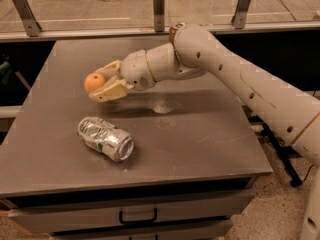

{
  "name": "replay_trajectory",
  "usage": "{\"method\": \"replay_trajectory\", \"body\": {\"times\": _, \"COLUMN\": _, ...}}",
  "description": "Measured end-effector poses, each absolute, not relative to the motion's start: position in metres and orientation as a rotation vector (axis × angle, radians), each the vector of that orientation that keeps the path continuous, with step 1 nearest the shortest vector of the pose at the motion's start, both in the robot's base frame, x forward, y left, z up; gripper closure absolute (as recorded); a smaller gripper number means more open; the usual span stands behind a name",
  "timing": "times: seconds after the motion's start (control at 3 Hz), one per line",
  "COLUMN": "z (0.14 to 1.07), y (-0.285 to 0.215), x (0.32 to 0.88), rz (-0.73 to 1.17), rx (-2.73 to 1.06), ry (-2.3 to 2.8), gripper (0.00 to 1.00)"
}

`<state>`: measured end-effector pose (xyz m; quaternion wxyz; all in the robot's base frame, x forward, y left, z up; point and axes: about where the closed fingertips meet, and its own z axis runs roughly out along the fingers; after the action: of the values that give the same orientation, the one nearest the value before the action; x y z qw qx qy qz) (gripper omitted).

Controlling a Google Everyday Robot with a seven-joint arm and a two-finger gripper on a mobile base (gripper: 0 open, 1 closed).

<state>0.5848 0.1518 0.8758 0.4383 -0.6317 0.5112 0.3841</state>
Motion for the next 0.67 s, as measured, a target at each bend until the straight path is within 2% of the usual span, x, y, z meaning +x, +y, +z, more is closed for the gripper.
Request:
{"method": "replay_trajectory", "body": {"times": 0.33, "z": 0.866, "y": 0.128, "x": 0.559, "rz": 0.998, "rx": -1.62, "ry": 1.25, "gripper": 1.0}}
{"method": "replay_trajectory", "body": {"times": 0.67, "z": 0.857, "y": 0.109, "x": 0.542, "rz": 1.046, "rx": -1.674, "ry": 1.241, "gripper": 0.81}}
